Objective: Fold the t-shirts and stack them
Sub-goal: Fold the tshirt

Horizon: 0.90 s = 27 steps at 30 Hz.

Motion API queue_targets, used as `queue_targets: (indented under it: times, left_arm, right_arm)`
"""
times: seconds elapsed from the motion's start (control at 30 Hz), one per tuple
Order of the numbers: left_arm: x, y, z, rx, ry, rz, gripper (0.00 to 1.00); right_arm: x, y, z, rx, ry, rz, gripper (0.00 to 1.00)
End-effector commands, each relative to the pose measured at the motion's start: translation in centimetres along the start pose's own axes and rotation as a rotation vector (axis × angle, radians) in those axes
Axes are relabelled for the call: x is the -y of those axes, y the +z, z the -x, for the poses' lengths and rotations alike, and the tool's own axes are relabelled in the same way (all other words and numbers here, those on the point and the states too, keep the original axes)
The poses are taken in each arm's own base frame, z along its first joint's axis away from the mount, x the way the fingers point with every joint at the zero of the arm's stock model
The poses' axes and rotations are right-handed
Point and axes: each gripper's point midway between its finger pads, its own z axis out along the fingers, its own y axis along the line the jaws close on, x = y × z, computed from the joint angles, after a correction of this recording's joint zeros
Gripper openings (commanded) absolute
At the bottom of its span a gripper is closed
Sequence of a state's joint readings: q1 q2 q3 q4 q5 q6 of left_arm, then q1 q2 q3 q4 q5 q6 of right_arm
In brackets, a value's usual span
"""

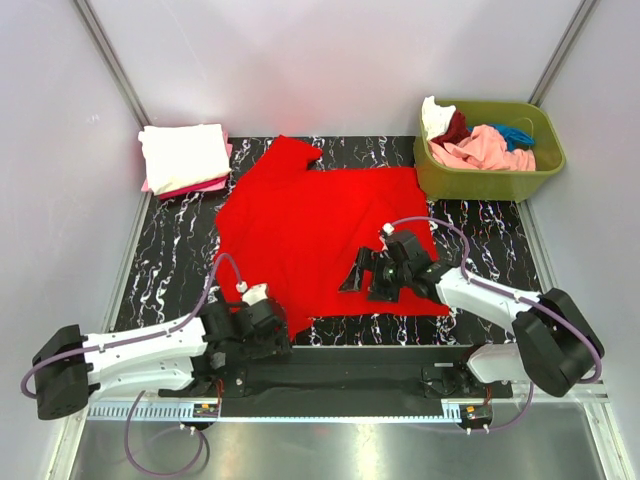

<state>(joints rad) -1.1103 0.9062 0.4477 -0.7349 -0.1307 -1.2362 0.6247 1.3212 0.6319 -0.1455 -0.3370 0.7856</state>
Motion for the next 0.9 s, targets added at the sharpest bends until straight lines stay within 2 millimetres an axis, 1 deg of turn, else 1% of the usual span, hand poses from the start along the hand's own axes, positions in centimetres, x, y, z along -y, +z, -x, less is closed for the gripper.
queue_targets:
  times: [0.0, 0.03, 0.07, 0.13, 0.23, 0.27, 0.33, 0.4, 0.57, 0.63, 0.73, 0.8, 0.87]
  left_arm:
    - [1.3, 1.0, 1.2, 0.067, -0.069, -0.027, 0.74]
    - [1.4, 1.2, 1.1, 0.068, -0.075, -0.033, 0.74]
    - [1.0, 1.6, 1.0, 0.068, -0.075, -0.021, 0.73]
    - [0.8, 2.0, 1.0, 0.076, -0.085, -0.018, 0.7]
    - [-0.4, 2.6, 1.1, 0.101, -0.085, 0.02, 0.66]
    - [-1.1, 2.9, 1.3, 0.12, -0.085, 0.042, 0.66]
    - [-1.1, 3.3, 1.6, 0.137, -0.089, 0.035, 0.65]
    - [-1.1, 3.7, 1.7, 0.151, -0.085, 0.028, 0.61]
    - [-1.0, 3.6, 2.9, 0.208, -0.076, 0.041, 0.53]
    - [-1.0, 3.7, 3.2, 0.224, -0.067, 0.051, 0.48]
    - [-0.4, 3.2, 4.1, 0.26, -0.052, 0.049, 0.43]
    - [-0.4, 2.9, 4.6, 0.28, -0.042, 0.059, 0.4]
    - [0.0, 2.5, 5.4, 0.312, -0.025, 0.063, 0.26]
  right_arm:
    - [-1.4, 0.4, 0.9, 0.058, -0.03, 0.056, 1.0]
    - [-1.4, 0.5, 0.9, 0.057, -0.035, 0.058, 1.0]
    - [-1.4, 0.5, 0.9, 0.055, -0.036, 0.058, 1.0]
    - [-1.2, 0.8, 0.7, 0.043, -0.036, 0.055, 0.99]
    - [-1.1, 1.1, 0.7, 0.038, -0.038, 0.055, 1.0]
    - [-1.2, 1.1, 0.8, 0.04, -0.039, 0.057, 0.99]
    - [-1.1, 1.4, 0.7, 0.03, -0.037, 0.054, 1.0]
    - [-1.0, 1.7, 0.5, 0.017, -0.035, 0.048, 0.99]
    - [-1.0, 1.8, 0.6, 0.015, -0.038, 0.052, 1.0]
    - [-0.9, 1.8, 0.4, 0.011, -0.037, 0.049, 1.0]
    - [-0.9, 1.8, 0.5, 0.013, -0.038, 0.051, 1.0]
    - [-0.9, 1.8, 0.5, 0.013, -0.039, 0.051, 1.0]
    - [-0.9, 1.8, 0.5, 0.013, -0.039, 0.051, 1.0]
